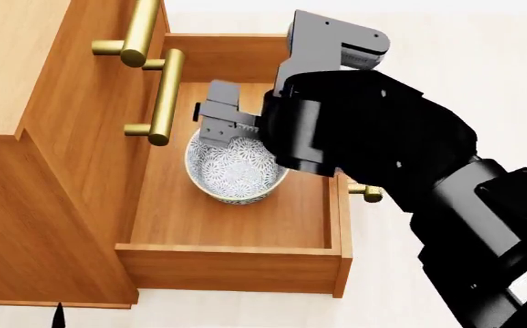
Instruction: Put the bowl in the bottom drawer of the cabinet and close it.
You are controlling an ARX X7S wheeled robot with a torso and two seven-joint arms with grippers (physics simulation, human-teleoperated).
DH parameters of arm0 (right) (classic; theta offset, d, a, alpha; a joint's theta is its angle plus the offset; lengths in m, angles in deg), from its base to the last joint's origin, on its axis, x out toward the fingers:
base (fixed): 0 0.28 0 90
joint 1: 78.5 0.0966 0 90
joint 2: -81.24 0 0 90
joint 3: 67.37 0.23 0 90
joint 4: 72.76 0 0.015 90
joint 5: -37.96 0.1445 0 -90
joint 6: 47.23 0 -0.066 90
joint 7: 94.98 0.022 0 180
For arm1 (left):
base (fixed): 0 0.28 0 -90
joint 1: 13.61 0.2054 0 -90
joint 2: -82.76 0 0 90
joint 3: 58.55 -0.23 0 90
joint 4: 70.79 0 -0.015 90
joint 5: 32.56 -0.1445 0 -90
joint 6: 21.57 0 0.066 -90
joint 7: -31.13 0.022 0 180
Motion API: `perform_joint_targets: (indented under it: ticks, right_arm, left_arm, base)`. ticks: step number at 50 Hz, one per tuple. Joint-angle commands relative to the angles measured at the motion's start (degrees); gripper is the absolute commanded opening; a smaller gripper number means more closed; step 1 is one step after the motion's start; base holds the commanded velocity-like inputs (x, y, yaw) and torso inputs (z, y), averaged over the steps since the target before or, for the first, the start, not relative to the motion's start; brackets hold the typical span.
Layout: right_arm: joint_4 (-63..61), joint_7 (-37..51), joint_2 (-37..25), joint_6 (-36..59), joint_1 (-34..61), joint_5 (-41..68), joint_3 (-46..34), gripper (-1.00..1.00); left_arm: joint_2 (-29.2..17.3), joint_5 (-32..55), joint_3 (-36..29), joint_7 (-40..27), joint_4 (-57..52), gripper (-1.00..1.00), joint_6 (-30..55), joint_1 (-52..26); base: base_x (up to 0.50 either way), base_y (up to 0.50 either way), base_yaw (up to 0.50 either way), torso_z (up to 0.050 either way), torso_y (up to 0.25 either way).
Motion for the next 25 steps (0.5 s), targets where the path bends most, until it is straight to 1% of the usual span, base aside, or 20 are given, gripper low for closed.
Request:
perform_joint_targets:
  ticks: [1,5,12,21,23,24,25]
  right_arm:
    - [-13.4,3.6,-6.2,-3.5,-0.2,-0.8,4.0,1.00]
    - [-22.3,4.4,-11.3,-7.0,-1.2,-2.4,6.0,1.00]
    - [-31.7,6.1,-16.5,-10.4,-2.6,-2.4,8.8,1.00]
    - [-43.9,10.8,-23.4,-13.7,-4.2,-1.8,11.8,1.00]
    - [-47.3,11.5,-25.6,-14.3,-4.7,-3.8,11.8,1.00]
    - [-49.3,11.5,-26.5,-18.1,-6.8,-4.3,13.5,1.00]
    - [-49.8,11.4,-27.0,-18.6,-7.3,-3.9,13.9,1.00]
  left_arm:
    - [1.2,0.2,1.3,2.2,-0.1,1.00,-1.0,0.1]
    - [1.1,0.3,1.3,2.0,-0.5,1.00,-0.8,0.1]
    - [1.0,0.3,1.2,1.7,-1.0,1.00,-0.3,-0.1]
    - [0.8,0.5,1.2,1.5,-1.3,1.00,-0.1,-0.1]
    - [0.9,0.4,1.0,1.5,-1.2,1.00,-0.2,-0.1]
    - [0.9,0.3,0.9,1.6,-1.2,1.00,0.0,-0.2]
    - [0.8,0.3,0.9,1.5,-1.3,1.00,-0.1,-0.2]
  base:
    - [0.00,0.00,0.00,0.000,0.000]
    - [0.00,0.00,0.00,0.000,0.000]
    - [0.00,0.00,0.00,0.000,0.000]
    - [0.00,0.00,0.00,0.000,0.000]
    - [0.00,0.00,0.00,0.000,0.000]
    - [0.00,0.00,0.00,0.000,0.000]
    - [0.00,0.00,0.00,0.000,0.000]
